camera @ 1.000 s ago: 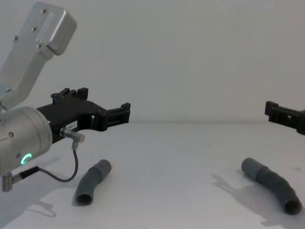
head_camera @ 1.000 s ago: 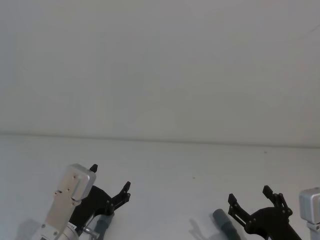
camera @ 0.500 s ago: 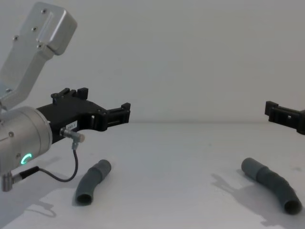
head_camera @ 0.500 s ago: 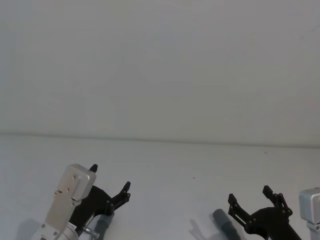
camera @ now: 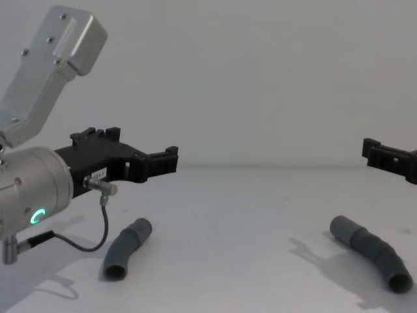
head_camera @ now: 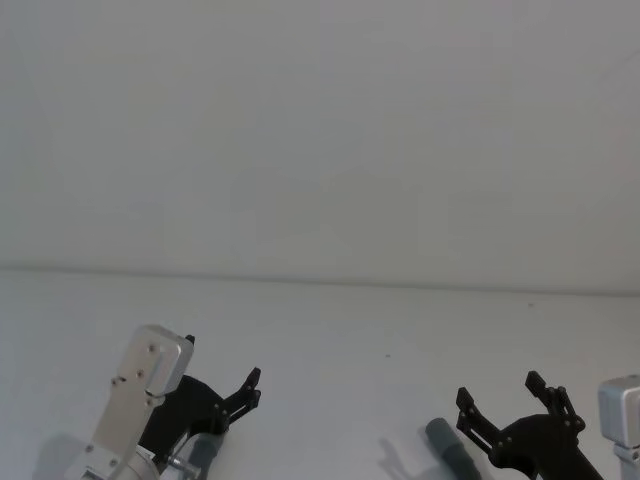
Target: Use both hands to pick up one end of the pipe from the table, align the ends, and insert them.
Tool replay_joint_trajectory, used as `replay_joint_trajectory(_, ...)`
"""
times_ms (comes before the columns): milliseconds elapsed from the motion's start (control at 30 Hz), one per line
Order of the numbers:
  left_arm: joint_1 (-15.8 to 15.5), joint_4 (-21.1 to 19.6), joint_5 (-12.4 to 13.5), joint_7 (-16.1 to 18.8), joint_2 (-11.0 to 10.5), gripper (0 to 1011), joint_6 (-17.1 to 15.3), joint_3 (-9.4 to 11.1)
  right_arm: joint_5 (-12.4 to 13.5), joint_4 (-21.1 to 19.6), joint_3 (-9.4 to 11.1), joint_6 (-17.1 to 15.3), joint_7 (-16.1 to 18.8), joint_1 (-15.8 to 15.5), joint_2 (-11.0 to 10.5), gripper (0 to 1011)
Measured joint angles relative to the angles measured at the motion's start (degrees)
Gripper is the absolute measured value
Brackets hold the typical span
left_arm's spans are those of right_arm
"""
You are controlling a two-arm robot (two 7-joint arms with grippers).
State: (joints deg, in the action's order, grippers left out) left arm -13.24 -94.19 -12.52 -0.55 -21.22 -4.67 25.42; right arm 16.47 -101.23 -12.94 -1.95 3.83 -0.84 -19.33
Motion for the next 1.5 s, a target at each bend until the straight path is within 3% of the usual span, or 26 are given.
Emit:
replay_joint_trajectory(267, 1.2, -2.4, -1.7, 1.2, 0.8, 1001, -5.7, -1.0, 0.0, 0.0, 0.0, 0.0, 0.0, 0.0, 0.0, 1002)
replay_joint_trajectory(700, 3.2, -9.3, -5.1, 3.9, 1.6, 1001, -22.0, -3.4, 0.0, 0.0, 0.0, 0.0, 0.0, 0.0, 0.0, 1002)
replay_joint_trajectory(1100, 1.4, -13.3, -7.1, 3.4, -0.5, 1001, -38.6, -4.1, 0.0, 0.0, 0.0, 0.0, 0.0, 0.0, 0.0, 1002)
replay_joint_trajectory(1300, 0.6, -13.7, -7.9, 2.7, -0.9, 1001, -43.6, -4.3, 0.0, 0.0, 0.0, 0.0, 0.0, 0.0, 0.0, 1002)
replay_joint_trajectory(1500, 0.5, -13.6, -8.3, 2.6, -0.4, 1001, -45.3, -4.9, 0.0, 0.0, 0.0, 0.0, 0.0, 0.0, 0.0, 1002)
